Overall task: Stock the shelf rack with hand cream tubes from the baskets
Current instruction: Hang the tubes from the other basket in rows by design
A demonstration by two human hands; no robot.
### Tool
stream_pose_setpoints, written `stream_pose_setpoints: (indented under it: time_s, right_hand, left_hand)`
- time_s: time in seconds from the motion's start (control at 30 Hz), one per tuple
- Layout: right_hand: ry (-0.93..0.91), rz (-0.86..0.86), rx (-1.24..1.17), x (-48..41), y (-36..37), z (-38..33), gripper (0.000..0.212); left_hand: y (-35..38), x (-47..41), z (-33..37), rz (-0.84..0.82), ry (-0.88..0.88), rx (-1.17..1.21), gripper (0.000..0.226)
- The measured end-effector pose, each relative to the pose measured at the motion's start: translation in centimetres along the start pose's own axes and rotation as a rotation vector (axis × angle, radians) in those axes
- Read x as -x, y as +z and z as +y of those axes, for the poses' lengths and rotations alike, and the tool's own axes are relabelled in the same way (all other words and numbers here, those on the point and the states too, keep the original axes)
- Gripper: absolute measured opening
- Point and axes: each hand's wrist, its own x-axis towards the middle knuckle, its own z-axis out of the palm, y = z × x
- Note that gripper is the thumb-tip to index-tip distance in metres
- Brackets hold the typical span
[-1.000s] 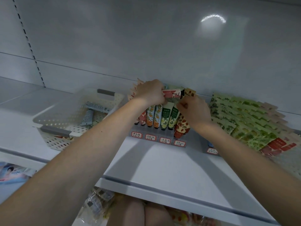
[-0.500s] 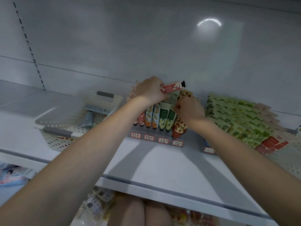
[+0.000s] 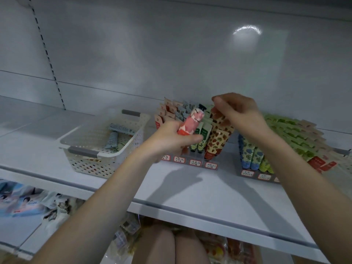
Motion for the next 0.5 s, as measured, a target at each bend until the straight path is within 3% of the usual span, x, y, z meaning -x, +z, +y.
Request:
stream_pose_setpoints:
  time_s: [0.1,0.2,0.27,0.4,0.5]
  right_hand:
    - [-0.052,-0.163,-0.066,2.2,0.7,-0.3,0.028]
    - [-0.033,-0.166,-0.124,3.3,1.2,0.7,0.006]
    - [0.036,-0.125,-0.191,4.0,1.2,1.7,0.009]
    - [0.216,-0.012,-0.423,5.9,1.1,3.2,0.008]
    - [0.326,-0.048,-0.505,7.5,1.5,4.0,0.007]
  left_hand:
    - [0.8,2.2,-0.6,-0.152,-0.049,0.045,0.013]
    - [1.2,3.9,-1.3,-0.22,-0.056,0.118,0.015]
    - [1.1,4.9,-1.9,-0.204,-0.062,0.217,0.022]
    - [0.8,6.2,-3.1,0.072,-0.074,0.546,0.02]
    - [1.0,6.4,-3.7,0.292,-0.045,0.627,0.011]
